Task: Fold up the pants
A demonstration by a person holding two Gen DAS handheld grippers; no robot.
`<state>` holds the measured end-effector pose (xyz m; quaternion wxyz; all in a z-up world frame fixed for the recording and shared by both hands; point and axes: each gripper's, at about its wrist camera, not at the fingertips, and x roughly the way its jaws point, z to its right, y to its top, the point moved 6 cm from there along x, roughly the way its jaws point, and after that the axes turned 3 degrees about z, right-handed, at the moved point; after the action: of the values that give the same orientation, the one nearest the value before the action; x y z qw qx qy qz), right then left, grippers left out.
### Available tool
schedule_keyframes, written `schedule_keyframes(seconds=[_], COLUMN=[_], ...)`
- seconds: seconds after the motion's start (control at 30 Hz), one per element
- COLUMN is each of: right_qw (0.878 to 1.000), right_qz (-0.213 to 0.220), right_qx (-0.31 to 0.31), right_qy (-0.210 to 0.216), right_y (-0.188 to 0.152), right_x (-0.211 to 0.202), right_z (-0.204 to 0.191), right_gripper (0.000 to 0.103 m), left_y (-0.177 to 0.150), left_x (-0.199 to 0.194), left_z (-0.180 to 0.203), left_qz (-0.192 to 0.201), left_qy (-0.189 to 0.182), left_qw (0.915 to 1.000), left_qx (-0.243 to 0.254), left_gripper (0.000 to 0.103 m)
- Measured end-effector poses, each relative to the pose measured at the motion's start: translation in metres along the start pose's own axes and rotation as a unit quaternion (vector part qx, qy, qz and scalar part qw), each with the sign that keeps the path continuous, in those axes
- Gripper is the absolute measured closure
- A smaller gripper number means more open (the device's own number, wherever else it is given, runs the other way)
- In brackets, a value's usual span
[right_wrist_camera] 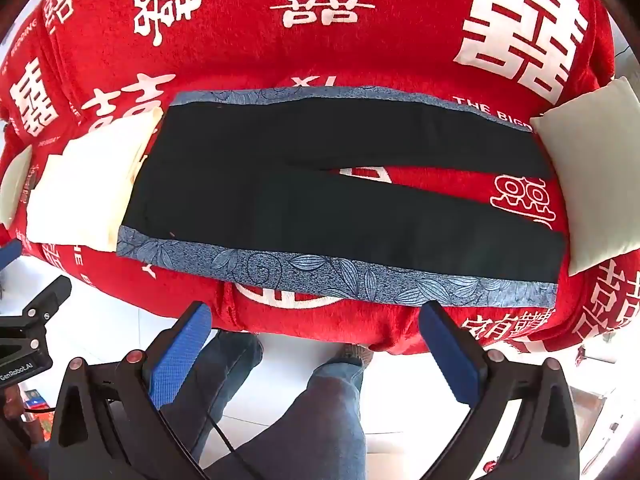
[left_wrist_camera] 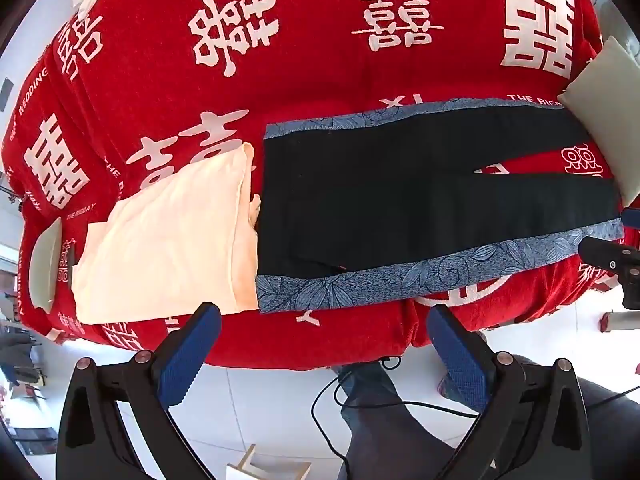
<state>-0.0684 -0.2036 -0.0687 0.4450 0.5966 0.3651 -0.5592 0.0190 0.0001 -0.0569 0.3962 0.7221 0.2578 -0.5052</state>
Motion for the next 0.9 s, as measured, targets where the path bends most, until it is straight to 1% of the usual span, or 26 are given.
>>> schedule_keyframes(seconds=[0.17,0.27,0.37,0.57,0.73,0.77,0.87,0.9], right_qw=[1.000,1.000,1.000,1.000,1.000,1.000,1.000,1.000], right_qz=[0.001,0.001,0.000,-0.003,-0.004,-0.005,-0.005,-0.005], right_qx=[-0.002,-0.003,-0.001,-0.003,-0.005,-0.006,-0.008,-0.008], right_qy=[-0.002,-0.004,-0.004,-0.003,-0.004,-0.004,-0.004,-0.004], right_y=[0.000,0.001,0.006,0.005,0.005,0.005,0.005,0.005], right_x=[0.000,0.001,0.001,0.004,0.005,0.005,0.006,0.006], right_z=[0.000,0.001,0.003,0.004,0.003,0.003,0.003,0.002], right_gripper=[0.000,0.000,0.000,0.000,0.000,0.000,0.000,0.000], left_y=[-0.003,0.001,0.003,0.004,0.003,0.003,0.004,0.004], left_x=[-0.004,0.002,0.003,0.003,0.004,0.005,0.004,0.004], left_z=[0.003,-0.006,-0.005,-0.007,-0.009,-0.009,-0.009,-0.009], left_qz=[0.001,-0.004,-0.005,-0.019,-0.014,-0.017,-0.007,-0.011], left_qy=[0.005,0.000,0.002,0.006,0.012,0.011,0.008,0.008], left_qw=[1.0000,0.9999,0.9999,0.9998,0.9997,0.9997,0.9998,0.9998], left_qx=[-0.005,-0.010,-0.012,-0.011,-0.013,-0.013,-0.016,-0.015], left_gripper=[0.000,0.000,0.000,0.000,0.000,0.000,0.000,0.000])
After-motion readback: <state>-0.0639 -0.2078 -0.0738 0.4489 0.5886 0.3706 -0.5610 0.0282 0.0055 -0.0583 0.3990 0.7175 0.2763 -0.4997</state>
